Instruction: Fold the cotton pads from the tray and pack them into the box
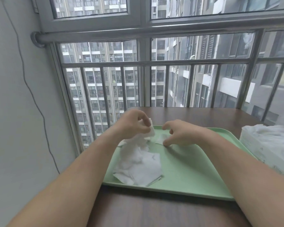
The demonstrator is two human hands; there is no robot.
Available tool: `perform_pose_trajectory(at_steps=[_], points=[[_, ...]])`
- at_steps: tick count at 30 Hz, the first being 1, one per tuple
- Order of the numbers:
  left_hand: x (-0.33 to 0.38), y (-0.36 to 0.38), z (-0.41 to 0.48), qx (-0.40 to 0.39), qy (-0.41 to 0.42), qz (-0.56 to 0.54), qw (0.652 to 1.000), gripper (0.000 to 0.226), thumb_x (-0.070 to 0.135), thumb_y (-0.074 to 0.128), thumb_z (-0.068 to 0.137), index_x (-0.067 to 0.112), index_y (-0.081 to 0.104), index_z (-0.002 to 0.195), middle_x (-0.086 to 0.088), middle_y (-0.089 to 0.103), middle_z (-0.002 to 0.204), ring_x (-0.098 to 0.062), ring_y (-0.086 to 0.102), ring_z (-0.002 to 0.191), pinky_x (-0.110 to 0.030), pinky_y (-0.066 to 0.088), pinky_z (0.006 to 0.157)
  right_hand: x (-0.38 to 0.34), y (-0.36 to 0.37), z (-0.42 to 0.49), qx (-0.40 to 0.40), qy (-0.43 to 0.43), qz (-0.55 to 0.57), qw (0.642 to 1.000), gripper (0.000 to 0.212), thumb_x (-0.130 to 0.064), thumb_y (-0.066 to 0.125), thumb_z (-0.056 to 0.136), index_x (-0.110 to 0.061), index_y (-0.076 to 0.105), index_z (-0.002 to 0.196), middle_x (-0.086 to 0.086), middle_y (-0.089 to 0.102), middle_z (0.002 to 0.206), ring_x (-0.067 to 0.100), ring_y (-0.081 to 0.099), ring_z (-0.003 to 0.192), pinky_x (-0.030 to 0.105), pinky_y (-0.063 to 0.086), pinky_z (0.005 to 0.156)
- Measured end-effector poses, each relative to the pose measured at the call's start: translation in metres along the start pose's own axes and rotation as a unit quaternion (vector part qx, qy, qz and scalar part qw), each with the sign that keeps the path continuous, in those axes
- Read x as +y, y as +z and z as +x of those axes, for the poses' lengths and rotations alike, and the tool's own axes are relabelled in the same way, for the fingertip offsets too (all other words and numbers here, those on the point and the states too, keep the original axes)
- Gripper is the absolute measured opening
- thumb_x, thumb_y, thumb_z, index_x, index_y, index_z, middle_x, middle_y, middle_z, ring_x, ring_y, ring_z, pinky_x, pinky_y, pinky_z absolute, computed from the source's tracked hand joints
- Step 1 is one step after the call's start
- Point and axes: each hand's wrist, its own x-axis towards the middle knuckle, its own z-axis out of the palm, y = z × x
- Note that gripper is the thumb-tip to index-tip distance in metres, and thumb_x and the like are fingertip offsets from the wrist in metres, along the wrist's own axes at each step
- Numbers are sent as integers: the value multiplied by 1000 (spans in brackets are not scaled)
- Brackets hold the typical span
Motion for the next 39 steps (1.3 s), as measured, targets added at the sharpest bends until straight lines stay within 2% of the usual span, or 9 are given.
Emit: perform_pose_trajectory(at_steps=[4,8,13,17,24,29,31,34,39], points=[[-4,-10,-2,40,0,-80,996,21,3,79,80,22,69,77,10,65,90,-10,63,83,-19,51,73,0,2,3,-27,18,-17,999,38,-35,70,83,-34,61,120,1,49,126,24,53,116,38,48,100],[-6,-14,-6,56,7,-121,991,28,0,77,79,25,68,85,-1,65,102,-17,67,84,-32,61,71,-2,1,-3,-24,-2,46,999,12,-21,66,83,-21,68,95,-4,68,91,11,63,80,23,52,68],[-5,-10,-8,53,-1,-121,991,34,5,80,75,33,66,89,-7,61,112,-22,64,95,-48,61,79,6,-2,-4,35,-22,121,992,9,-9,59,81,-14,60,74,-2,59,67,13,52,56,20,43,52],[-3,-8,-8,46,-2,-113,993,36,10,82,76,37,60,82,-10,58,115,-24,63,83,-38,60,67,10,-4,-8,23,-40,243,969,20,1,68,79,-11,54,88,6,63,81,12,60,57,27,53,61],[1,-4,-11,9,-10,-153,988,49,8,84,78,23,58,116,-7,63,107,-17,67,73,-29,58,62,8,-9,-10,24,-67,345,936,35,-2,84,76,-11,57,97,4,67,88,13,58,63,26,48,59],[-2,1,-5,28,-2,-121,992,19,21,73,92,24,66,110,-6,69,109,-19,70,84,-33,59,73,9,-10,-11,14,-102,390,915,19,-4,79,82,-9,62,89,4,68,74,10,57,59,23,45,59],[-1,1,-5,34,-1,-125,992,11,19,66,97,21,68,107,-4,71,104,-12,66,74,-25,53,63,9,-11,-12,19,-109,400,910,12,-4,76,85,-8,65,87,6,65,77,11,58,63,22,47,61],[2,-1,-7,34,5,-144,989,8,15,66,96,19,70,101,-4,72,98,-7,63,66,-19,48,57,8,-11,-12,0,-116,414,903,7,-1,71,88,-7,69,89,6,63,80,14,57,71,24,47,65],[0,-2,-9,19,6,-191,981,10,7,76,88,16,71,92,-15,74,95,-17,67,77,-32,57,72,7,-12,-11,-17,-115,418,901,12,2,62,91,-2,70,99,5,62,82,13,54,73,21,46,64]])
